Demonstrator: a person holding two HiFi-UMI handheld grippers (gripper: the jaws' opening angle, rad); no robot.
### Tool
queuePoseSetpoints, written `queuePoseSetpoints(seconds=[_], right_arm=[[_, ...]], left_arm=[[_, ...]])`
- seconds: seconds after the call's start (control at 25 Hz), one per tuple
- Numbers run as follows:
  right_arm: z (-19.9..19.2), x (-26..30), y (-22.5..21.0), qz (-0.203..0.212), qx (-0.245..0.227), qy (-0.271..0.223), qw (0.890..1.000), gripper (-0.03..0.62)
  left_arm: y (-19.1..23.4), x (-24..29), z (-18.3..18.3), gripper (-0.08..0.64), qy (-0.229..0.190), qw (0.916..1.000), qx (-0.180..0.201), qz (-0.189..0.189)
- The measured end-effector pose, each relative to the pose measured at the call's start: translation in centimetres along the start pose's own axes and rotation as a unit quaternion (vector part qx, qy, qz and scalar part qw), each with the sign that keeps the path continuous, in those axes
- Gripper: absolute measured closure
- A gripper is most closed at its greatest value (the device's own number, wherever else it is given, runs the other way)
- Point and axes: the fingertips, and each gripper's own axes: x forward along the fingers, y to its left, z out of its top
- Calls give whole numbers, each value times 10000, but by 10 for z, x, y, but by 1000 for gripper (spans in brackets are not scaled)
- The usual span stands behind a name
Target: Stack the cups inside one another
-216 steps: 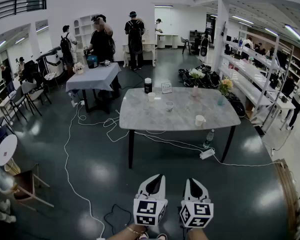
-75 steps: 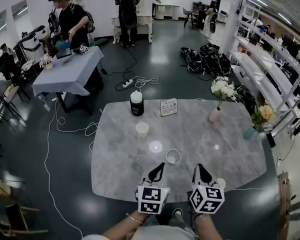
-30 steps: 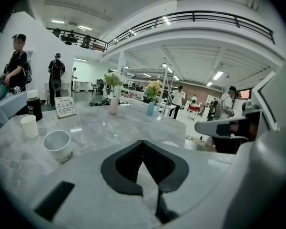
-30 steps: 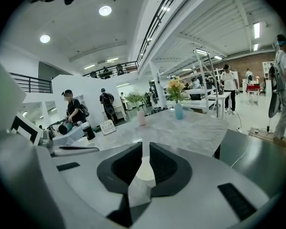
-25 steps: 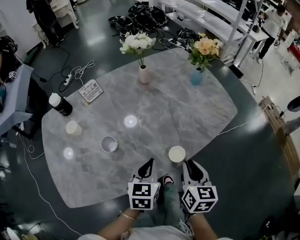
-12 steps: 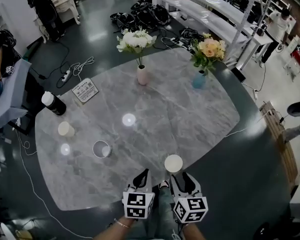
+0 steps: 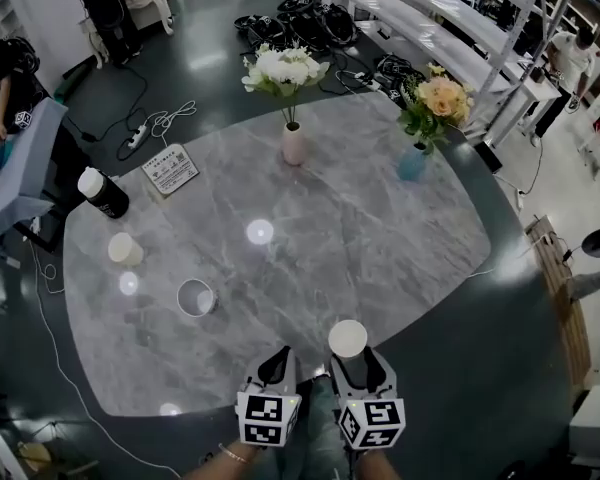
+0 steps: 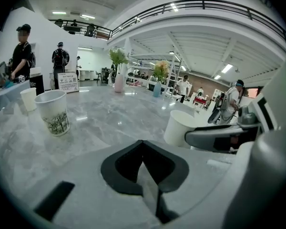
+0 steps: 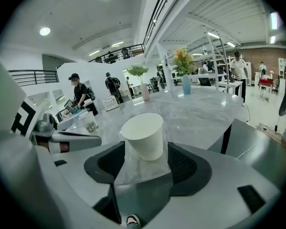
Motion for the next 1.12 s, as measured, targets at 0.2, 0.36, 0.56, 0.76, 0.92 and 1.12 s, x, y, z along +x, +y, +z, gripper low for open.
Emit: queuePoseSetpoints(seconds=[0.2,0.36,0.56,0.76,0.92,1.12], right_arm=[[6,14,0,98,-371,-84,9992,347],[10,20,1,188,-504,-131,9985,344],[13,27,3,254,-605,-147,9977,344],[16,31,1,169,-639,-165,9977,345],[22,31,3,192,-667,-250,9973,345],[30,30,10,273,-759,-284,9963,345]], left_arm=[[1,8,-10,565,9,9999,-143,64],[1,10,-14,565,104,9998,-128,117],[1,12,-15,565,156,9997,-148,135],[5,13,-15,565,137,9995,-207,205],[8,11,-14,565,125,9993,-272,245],[15,5,-11,565,60,9988,-355,340]])
